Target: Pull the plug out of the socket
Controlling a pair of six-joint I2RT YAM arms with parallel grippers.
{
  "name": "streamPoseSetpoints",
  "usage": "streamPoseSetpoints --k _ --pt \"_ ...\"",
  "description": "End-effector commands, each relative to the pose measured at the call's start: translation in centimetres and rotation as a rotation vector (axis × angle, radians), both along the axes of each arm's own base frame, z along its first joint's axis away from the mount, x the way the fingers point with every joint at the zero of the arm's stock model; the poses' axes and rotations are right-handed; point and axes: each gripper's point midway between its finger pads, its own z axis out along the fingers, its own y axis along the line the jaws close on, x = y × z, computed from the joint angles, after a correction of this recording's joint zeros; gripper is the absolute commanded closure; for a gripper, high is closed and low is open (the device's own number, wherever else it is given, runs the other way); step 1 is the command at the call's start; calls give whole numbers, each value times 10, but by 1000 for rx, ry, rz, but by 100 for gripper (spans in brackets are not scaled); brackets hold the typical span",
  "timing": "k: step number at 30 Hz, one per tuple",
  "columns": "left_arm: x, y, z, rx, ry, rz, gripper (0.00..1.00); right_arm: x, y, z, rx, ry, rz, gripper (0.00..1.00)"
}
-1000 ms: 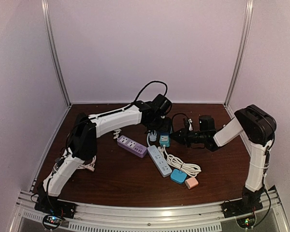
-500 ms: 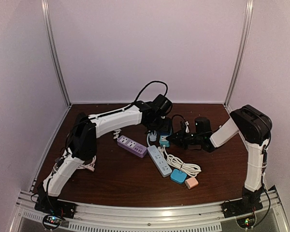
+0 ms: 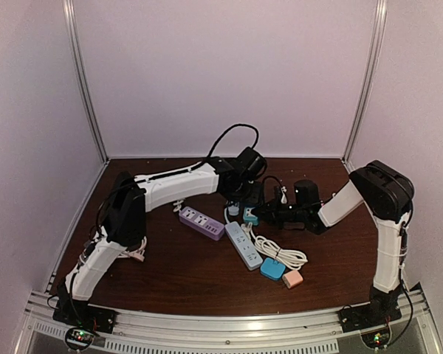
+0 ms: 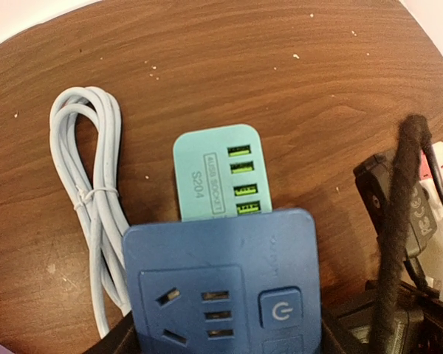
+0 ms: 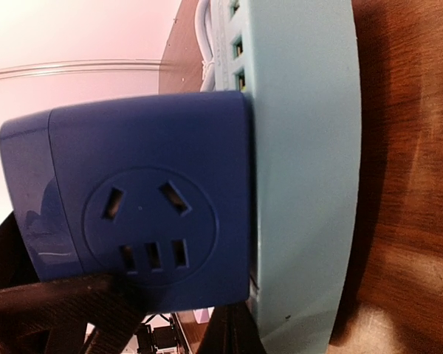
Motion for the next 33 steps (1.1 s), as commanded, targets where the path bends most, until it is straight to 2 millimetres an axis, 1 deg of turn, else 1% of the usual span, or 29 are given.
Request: streamPoseSetpoints --k 1,2,4,8,12,16,23,29,33 --pt "-10 -17 78 -157 -97 -17 65 -18 -22 -72 -110 204 -93 100" --pt "-10 -16 80 -165 -105 -17 65 -20 -22 -74 -98 215 -100 100" --pt "-13 -14 77 -170 -113 -19 65 -21 -24 -76 -79 228 -115 100" --pt "-20 -16 78 -179 -139 -34 65 -21 -29 -79 -83 231 -146 100" --pt "-23 -15 84 -206 -161 -34 66 -22 -34 -84 -116 240 -162 100" --pt "-23 -19 93 -241 -154 -40 66 -24 -38 -90 -148 250 -169 100" --pt "-16 -12 102 -271 -109 -9 68 -26 -43 -97 -197 257 -179 100" --pt "-11 -11 104 -319 -72 -6 68 -26 -45 -100 -228 262 -176 100" --pt "-10 -10 102 -301 -83 -16 68 -26 -45 -101 -238 262 -171 100"
